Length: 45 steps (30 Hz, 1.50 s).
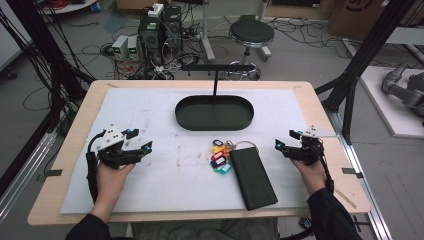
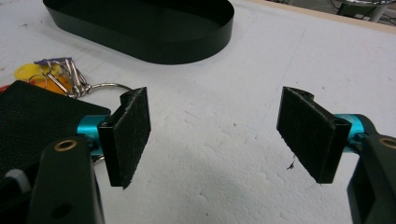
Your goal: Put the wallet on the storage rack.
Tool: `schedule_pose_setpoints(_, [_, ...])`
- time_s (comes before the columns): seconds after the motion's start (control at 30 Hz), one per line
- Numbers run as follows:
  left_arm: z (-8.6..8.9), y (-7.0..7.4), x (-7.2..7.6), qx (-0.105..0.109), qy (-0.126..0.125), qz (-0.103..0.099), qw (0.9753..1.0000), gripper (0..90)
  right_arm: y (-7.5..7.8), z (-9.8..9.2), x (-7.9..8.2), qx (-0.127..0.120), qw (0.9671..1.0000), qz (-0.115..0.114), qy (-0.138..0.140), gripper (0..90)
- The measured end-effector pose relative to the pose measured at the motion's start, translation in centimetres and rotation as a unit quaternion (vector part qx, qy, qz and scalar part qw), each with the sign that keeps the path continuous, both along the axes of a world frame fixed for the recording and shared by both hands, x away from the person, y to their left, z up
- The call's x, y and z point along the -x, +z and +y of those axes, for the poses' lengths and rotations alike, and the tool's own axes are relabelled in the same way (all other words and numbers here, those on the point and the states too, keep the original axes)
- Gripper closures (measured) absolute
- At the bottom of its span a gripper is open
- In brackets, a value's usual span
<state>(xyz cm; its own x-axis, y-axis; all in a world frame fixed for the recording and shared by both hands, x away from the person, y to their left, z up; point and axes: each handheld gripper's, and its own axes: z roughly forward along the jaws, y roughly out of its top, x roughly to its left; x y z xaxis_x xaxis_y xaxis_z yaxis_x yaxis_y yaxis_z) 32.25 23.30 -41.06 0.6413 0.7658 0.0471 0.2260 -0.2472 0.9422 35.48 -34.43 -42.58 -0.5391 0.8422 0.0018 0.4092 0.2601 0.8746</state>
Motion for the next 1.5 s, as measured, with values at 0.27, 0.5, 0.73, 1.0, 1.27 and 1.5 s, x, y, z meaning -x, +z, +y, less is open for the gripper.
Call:
schedule_pose_setpoints(0.27, [-0.4,0.0,-0.4,0.006,-0.004,0.001,1.0000,31.1,-0.1,-0.7,0.2,-0.003,1.0000,-0.003,-0.005,26.4])
schedule_pose_setpoints(0.5, [-0.7,0.1,-0.2,0.011,-0.010,-0.003,0.9999,31.2,0.0,-0.8,0.4,-0.001,1.0000,-0.007,-0.006,26.4])
schedule_pose_setpoints(0.73, [-0.7,0.3,-0.1,0.027,-0.020,-0.009,0.9994,31.1,0.2,-0.7,0.7,0.000,0.9999,-0.010,-0.003,26.4])
schedule_pose_setpoints(1.0, [-1.5,0.4,0.1,0.038,-0.039,-0.006,0.9985,31.1,0.3,-0.8,0.9,-0.004,0.9999,-0.015,-0.002,26.4])
schedule_pose_setpoints(1.27, [-2.3,0.3,0.1,0.039,-0.056,-0.007,0.9977,31.2,0.7,-0.3,1.7,-0.013,0.9996,-0.022,0.008,26.4])
schedule_pose_setpoints(1.5, [-3.7,0.3,-0.3,0.058,-0.086,-0.002,0.9946,32.4,1.2,0.4,2.5,-0.015,0.9993,-0.032,0.015,26.4])
